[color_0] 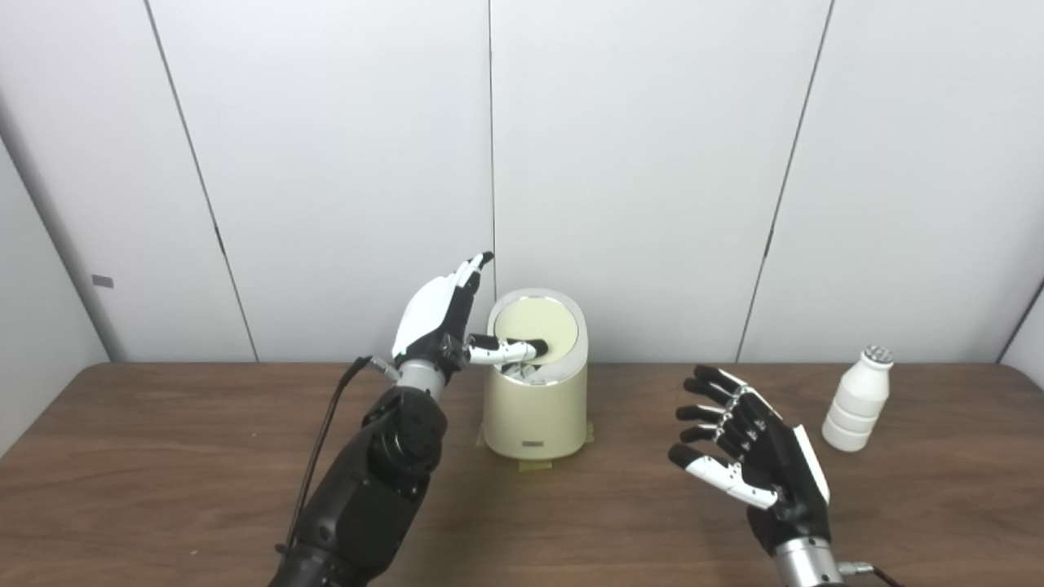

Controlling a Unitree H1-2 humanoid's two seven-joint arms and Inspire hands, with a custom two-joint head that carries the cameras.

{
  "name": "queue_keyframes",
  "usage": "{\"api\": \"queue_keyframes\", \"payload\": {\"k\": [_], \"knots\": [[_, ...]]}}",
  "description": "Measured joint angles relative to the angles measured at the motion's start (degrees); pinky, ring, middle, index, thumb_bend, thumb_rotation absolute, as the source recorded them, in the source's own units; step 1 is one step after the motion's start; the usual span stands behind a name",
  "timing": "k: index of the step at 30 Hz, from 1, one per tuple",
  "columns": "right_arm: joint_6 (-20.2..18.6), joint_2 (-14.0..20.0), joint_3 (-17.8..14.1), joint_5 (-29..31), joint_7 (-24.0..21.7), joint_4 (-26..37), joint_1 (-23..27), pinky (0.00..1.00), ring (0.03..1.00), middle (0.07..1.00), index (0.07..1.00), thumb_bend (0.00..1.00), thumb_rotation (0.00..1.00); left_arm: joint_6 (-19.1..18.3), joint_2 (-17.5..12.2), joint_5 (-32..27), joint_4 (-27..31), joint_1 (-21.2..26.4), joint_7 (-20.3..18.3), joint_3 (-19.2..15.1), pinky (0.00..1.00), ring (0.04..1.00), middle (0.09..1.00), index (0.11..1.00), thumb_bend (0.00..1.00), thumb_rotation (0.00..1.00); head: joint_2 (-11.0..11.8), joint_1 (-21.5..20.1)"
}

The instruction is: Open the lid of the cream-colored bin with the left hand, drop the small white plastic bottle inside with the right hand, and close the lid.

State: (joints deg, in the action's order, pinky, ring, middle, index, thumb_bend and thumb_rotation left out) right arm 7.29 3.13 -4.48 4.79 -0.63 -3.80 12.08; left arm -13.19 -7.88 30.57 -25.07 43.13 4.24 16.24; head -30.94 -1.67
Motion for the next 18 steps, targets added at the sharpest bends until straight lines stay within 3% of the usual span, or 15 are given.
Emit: {"api": "queue_keyframes", "payload": {"k": [4,13,16,18], "knots": [[0.0,0.0,0.0,-0.1,0.0,0.1,0.0,0.50,0.619,0.746,0.735,0.84,0.22,-2.3,-0.7,2.8,0.0,0.8,-0.5,2.2,0.88,1.000,1.000,1.000,0.91,0.05,-0.1,0.0],[0.0,-0.2,0.2,-0.2,0.4,0.7,0.1,0.49,0.623,0.745,0.734,0.84,0.23,-5.4,-2.6,13.4,0.1,2.8,0.6,9.0,0.90,1.000,1.000,1.000,0.92,0.04,-0.1,-0.1],[0.0,-0.2,0.3,-0.1,0.4,0.7,0.1,0.50,0.624,0.744,0.735,0.85,0.23,-5.5,-2.9,14.1,1.0,2.8,0.6,8.9,0.91,1.000,1.000,1.000,0.87,0.10,-0.1,0.0],[-0.1,-0.3,0.3,-0.1,0.4,0.8,0.1,0.50,0.627,0.748,0.736,0.84,0.23,-4.6,-2.5,12.1,3.1,1.5,0.5,6.5,0.94,0.997,1.000,1.000,0.82,0.16,0.0,0.1]]}}
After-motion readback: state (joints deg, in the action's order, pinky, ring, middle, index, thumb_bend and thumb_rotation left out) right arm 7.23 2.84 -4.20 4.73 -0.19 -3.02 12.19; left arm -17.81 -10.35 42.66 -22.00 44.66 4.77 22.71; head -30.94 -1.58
